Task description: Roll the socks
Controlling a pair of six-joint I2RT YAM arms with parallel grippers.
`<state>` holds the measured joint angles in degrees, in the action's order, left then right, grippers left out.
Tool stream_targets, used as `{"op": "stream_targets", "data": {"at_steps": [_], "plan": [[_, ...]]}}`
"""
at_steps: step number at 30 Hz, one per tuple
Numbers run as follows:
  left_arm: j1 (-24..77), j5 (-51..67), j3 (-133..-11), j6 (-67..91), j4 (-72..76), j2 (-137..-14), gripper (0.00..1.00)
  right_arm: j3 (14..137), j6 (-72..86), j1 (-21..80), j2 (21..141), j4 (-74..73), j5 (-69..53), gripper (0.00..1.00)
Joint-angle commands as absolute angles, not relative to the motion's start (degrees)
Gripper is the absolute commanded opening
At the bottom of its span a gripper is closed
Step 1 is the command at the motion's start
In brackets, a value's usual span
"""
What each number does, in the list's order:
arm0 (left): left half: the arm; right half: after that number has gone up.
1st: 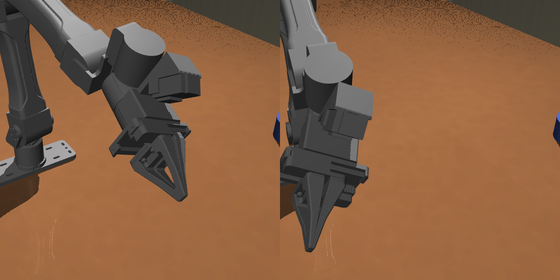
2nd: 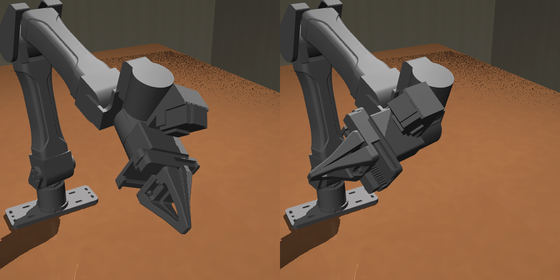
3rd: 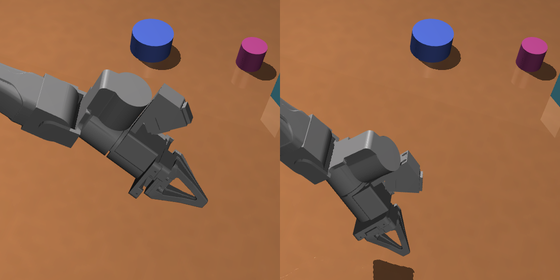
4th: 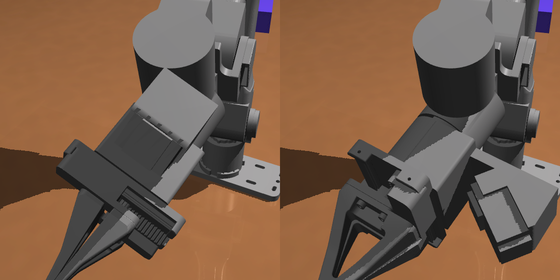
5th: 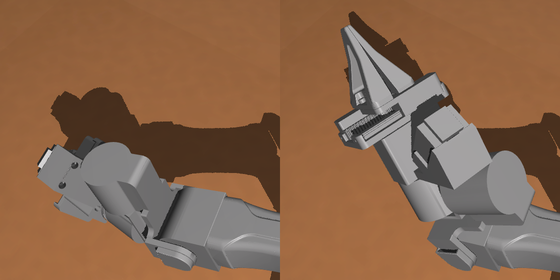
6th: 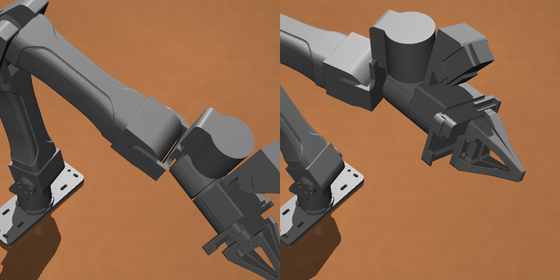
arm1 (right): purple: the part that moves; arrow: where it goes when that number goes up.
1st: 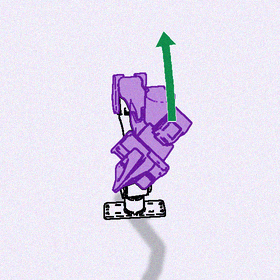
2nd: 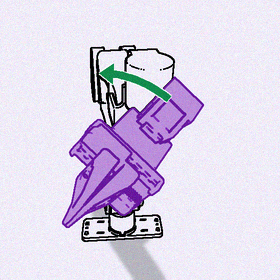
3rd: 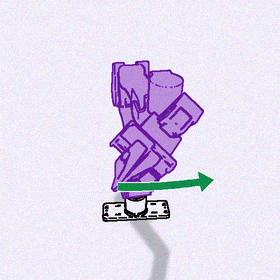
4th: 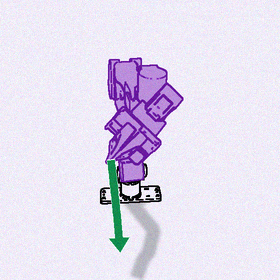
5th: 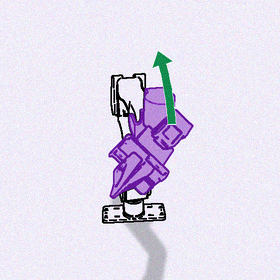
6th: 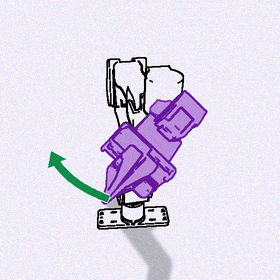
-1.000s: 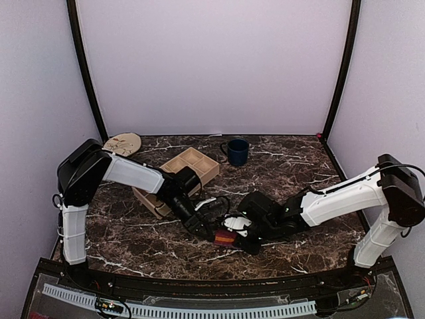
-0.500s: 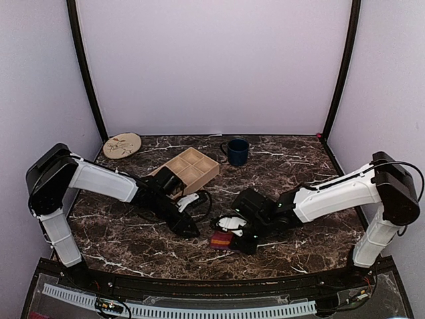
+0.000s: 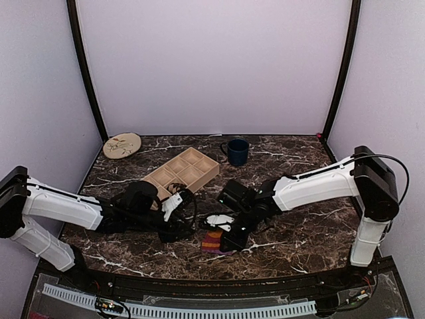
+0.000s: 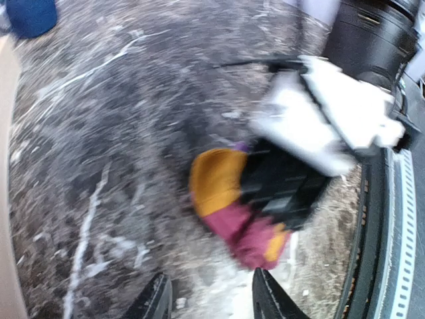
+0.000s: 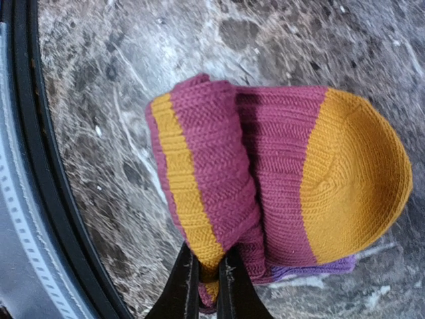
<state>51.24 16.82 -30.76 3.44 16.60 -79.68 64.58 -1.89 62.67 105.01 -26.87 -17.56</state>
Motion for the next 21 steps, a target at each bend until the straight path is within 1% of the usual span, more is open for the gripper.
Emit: {"op": "stream_targets", "data": {"at_steps": [1,10,15,21], "plan": [[57.3,10.1,-29.6,-1.6,19.6,-78.6,0.44,68.8,-2.6,61.2,107.8,-32.5,-23.5,0.00],[65.3,1.4,-29.7,-9.5,18.9,-78.9,0.45,75.3,-3.2,57.2,113.2,-39.2,-32.3,0.00],[67.0,-0.8,-31.5,-13.4,17.8,-81.6,0.46,78.5,-4.5,56.4,116.3,-43.3,-35.6,0.00],[68.2,-3.2,-33.5,-17.3,17.2,-84.4,0.47,79.1,-4.8,55.7,118.3,-44.7,-38.8,0.00]]}}
